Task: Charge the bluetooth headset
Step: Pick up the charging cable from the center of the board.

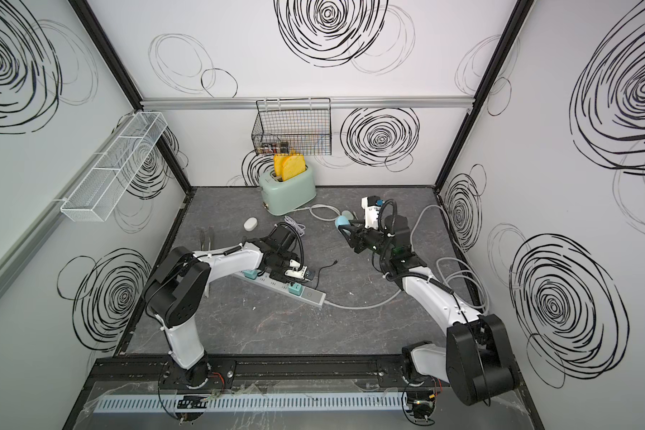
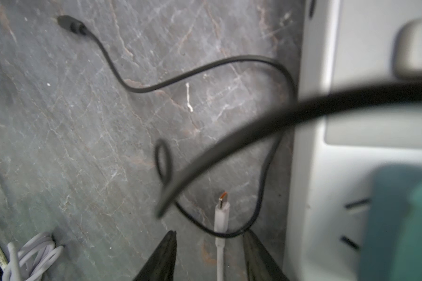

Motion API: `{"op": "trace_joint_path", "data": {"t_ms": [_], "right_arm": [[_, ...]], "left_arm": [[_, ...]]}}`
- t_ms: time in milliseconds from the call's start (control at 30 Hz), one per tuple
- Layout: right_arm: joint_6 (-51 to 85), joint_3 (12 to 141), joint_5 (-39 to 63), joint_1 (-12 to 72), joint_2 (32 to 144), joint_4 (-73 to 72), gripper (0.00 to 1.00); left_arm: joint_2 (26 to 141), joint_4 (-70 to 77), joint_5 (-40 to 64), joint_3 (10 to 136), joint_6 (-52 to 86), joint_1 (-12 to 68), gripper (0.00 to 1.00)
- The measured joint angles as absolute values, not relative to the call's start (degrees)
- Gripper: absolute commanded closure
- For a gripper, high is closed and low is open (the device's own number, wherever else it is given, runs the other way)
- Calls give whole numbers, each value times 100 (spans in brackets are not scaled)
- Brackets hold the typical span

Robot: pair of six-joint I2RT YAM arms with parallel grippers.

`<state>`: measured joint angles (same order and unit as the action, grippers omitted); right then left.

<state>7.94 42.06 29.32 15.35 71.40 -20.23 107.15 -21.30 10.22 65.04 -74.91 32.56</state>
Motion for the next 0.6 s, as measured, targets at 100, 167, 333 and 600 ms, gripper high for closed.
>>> {"op": "trace_joint_path", "data": {"t_ms": [100, 167, 333, 600], "right_arm": [[794, 4206, 2932, 1535, 7126, -2023, 83], [794, 4204, 2932, 1533, 7126, -2023, 82], [794, 4195, 2932, 1505, 7124, -2023, 82], [794, 4176, 2934, 1459, 7107, -2021, 83]], "left_arm": [[10930, -2104, 1114, 6766, -7148, 3183, 52], [11065, -2053, 1129, 6919, -6932, 3170, 52], [11238, -1909, 1107, 7107, -6403, 3148, 53], [11334, -1778, 1041, 7188, -6071, 3240, 56]]}}
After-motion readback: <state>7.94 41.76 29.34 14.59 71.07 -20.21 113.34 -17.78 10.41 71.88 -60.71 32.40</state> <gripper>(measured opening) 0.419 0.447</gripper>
